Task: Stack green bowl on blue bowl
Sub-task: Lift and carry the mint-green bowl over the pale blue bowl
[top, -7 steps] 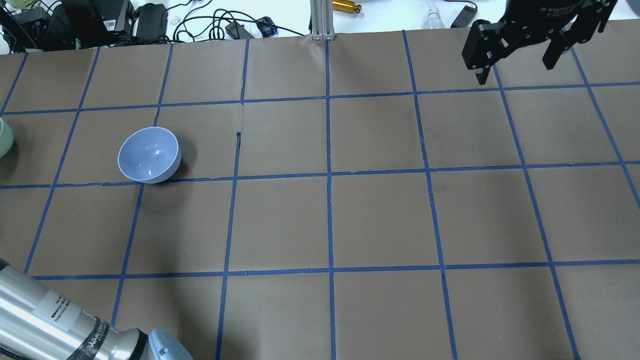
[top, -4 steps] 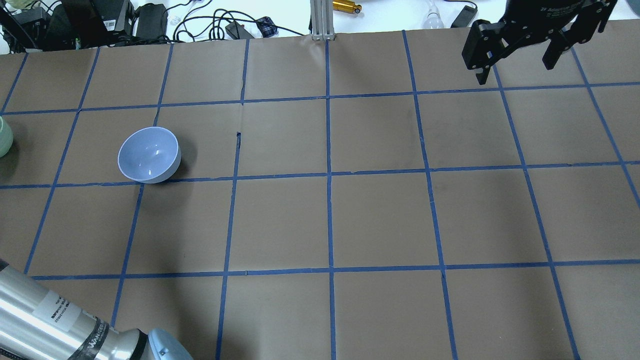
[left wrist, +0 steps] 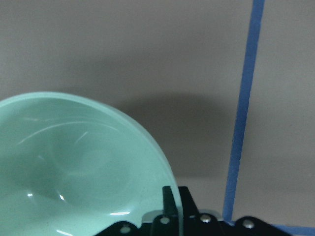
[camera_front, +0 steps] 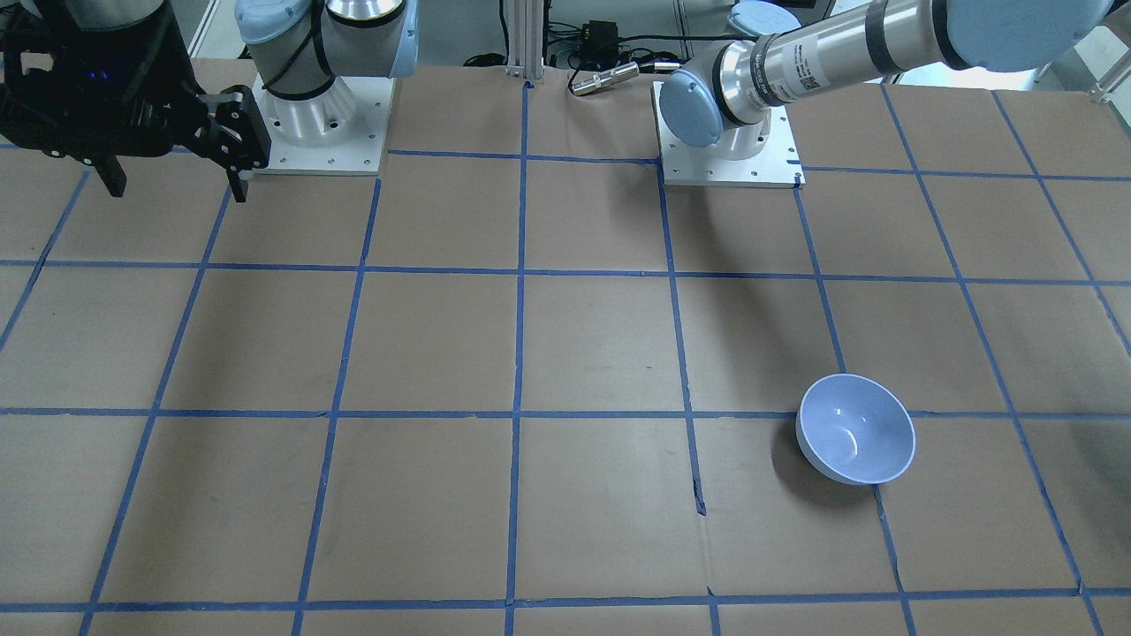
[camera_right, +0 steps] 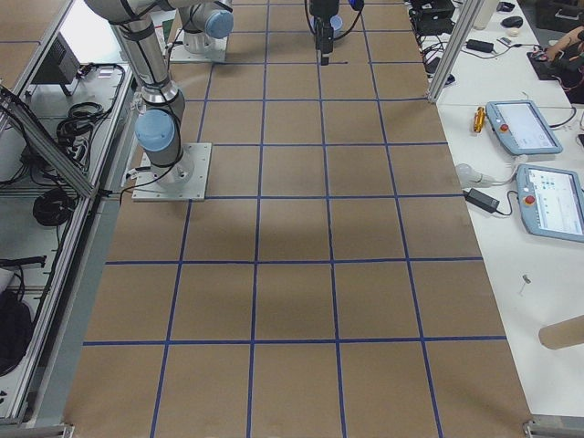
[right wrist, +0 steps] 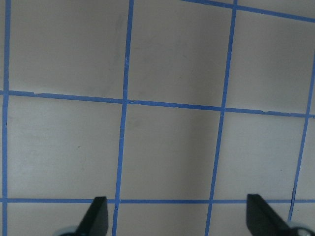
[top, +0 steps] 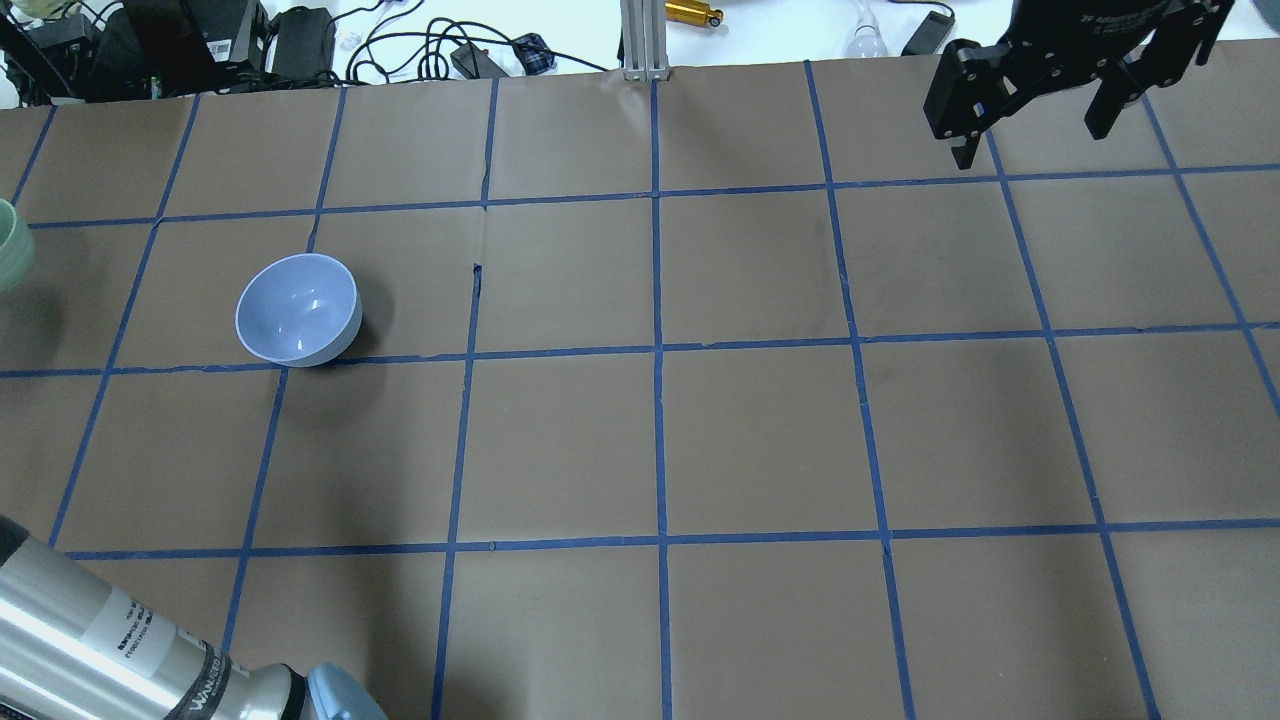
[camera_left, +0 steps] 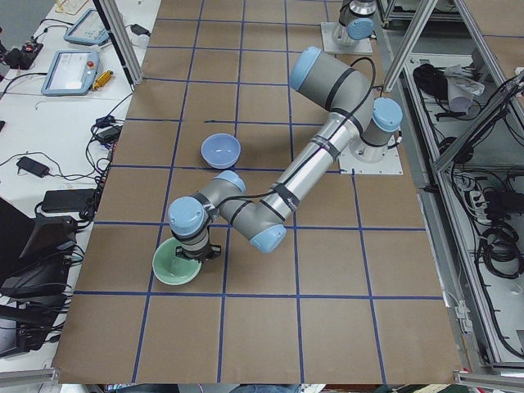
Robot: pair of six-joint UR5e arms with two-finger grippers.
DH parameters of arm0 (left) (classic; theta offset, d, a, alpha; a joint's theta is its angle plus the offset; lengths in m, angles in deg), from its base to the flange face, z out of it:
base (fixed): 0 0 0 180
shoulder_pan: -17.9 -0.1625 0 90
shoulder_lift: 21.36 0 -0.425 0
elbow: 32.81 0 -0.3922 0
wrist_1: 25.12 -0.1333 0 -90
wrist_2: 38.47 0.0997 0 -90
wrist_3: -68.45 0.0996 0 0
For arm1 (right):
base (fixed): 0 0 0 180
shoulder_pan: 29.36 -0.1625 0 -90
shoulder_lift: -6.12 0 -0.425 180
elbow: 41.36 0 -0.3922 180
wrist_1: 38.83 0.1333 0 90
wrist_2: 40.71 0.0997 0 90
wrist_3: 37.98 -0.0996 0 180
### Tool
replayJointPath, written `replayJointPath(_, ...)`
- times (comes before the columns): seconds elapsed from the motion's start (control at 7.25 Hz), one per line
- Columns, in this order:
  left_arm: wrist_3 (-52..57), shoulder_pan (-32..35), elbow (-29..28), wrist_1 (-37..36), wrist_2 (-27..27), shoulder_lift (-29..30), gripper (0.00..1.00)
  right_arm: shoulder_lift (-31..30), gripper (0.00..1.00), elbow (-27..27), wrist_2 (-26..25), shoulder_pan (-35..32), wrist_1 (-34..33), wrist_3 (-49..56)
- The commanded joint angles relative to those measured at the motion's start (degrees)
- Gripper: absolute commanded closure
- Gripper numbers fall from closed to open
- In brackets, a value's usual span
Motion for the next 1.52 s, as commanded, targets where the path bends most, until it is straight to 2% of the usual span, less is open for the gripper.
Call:
replayJointPath(0.0, 0.1, 3.8, 7.6, 2.8, 0.2, -9.4, 1.0, 0.0, 0.0, 0.0, 0.0, 0.0, 0.0, 0.0)
replayJointPath(0.41, -2.2, 12.3, 21.1, 2.6, -0.1, -22.1, 1.0, 0.0, 0.0, 0.0, 0.0, 0.0, 0.0, 0.0)
replayJointPath(0.83, -8.8, 18.2, 32.2, 2.1, -0.5, -31.1, 1.0, 0.0, 0.0, 0.0, 0.0, 0.0, 0.0, 0.0)
replayJointPath(1.38, -13.8, 22.0, 41.0, -0.3, -0.8, -35.2, 1.0, 0.0, 0.0, 0.0, 0.0, 0.0, 0.0, 0.0)
